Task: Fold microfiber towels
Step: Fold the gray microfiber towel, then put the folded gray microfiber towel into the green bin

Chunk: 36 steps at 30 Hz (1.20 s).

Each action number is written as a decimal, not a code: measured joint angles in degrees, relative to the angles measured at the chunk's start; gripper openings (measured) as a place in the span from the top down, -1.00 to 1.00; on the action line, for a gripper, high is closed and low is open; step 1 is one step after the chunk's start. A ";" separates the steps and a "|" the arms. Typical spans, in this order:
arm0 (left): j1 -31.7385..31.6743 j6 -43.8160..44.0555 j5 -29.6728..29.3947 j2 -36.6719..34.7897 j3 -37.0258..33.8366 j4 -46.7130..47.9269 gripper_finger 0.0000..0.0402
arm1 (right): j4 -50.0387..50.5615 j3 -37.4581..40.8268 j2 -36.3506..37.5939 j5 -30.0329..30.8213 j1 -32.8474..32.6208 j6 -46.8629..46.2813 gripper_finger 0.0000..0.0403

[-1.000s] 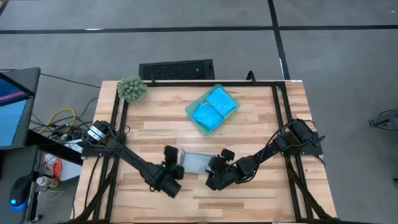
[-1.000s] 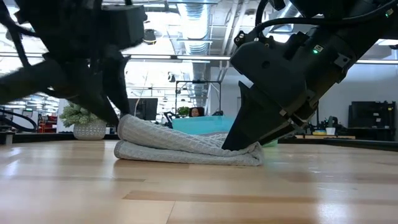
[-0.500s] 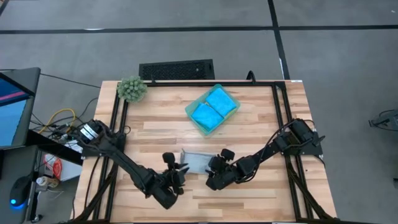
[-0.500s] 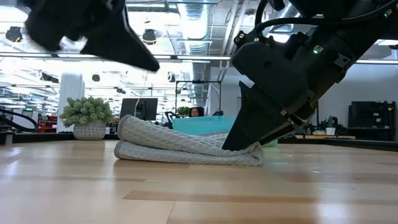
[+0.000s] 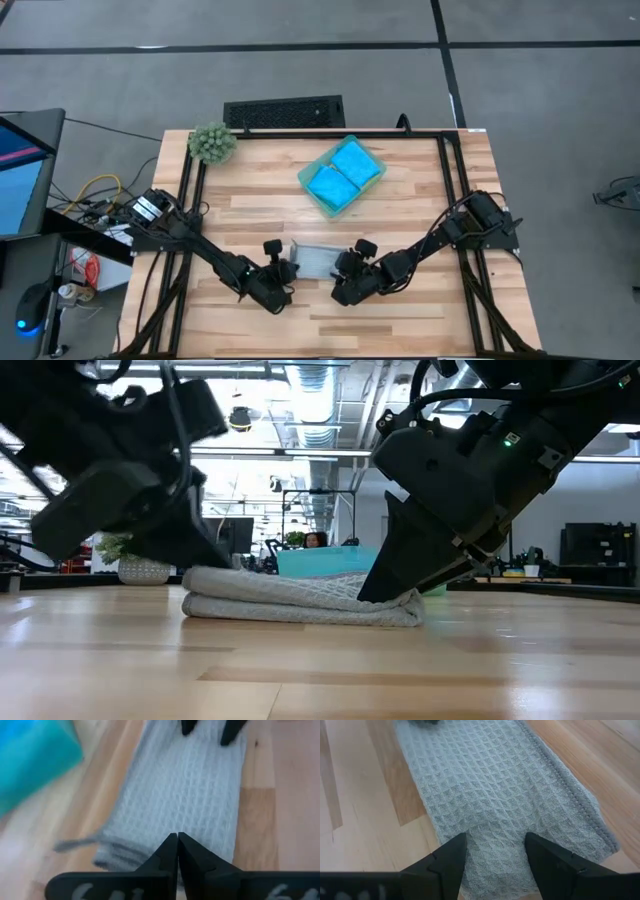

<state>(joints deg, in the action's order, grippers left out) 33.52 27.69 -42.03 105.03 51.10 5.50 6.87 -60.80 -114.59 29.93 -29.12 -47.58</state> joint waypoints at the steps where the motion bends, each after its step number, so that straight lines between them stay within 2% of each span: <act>1: -0.02 0.56 0.75 0.00 -0.88 -1.07 0.99 | 0.00 0.00 0.00 0.00 0.00 0.02 -0.14; 7: -0.11 0.82 -0.43 0.02 -2.63 -1.36 0.98 | 0.46 -0.22 1.48 0.13 -0.13 1.85 -0.14; 11: -0.83 0.22 -0.63 0.02 -2.65 -0.97 0.98 | 0.97 -0.70 7.43 -0.27 -0.43 8.70 -0.14; 15: -1.37 -0.14 -0.65 0.02 -2.65 -0.44 0.98 | 0.64 -0.37 12.76 2.13 1.31 16.84 -0.14; 18: -1.40 -0.26 -0.75 0.02 -2.65 0.34 0.98 | -2.20 1.27 14.06 2.63 3.82 20.93 -0.14; 20: -1.38 -0.44 -0.71 0.02 -2.65 0.59 0.98 | -8.06 3.22 13.86 -0.78 5.69 22.55 -0.14; 23: -1.38 -0.35 -0.80 0.02 -2.65 1.25 0.98 | -20.67 6.55 10.75 -4.98 8.34 25.43 -0.14; 28: -1.38 0.29 -0.86 0.02 -3.37 1.03 0.98 | -32.23 9.11 4.48 -4.55 10.98 28.90 -0.14; 32: -1.33 2.59 -1.31 0.00 -4.45 0.90 0.98 | -38.83 9.08 -1.78 -5.59 11.30 29.77 -0.14; 36: -1.35 2.51 -1.22 -0.02 -4.45 0.70 0.98 | -40.10 8.69 -5.65 -5.79 11.54 26.47 -0.14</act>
<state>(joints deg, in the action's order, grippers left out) 32.17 30.19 -43.25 105.01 46.65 6.21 -33.24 -52.11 -120.24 24.14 -17.59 -21.11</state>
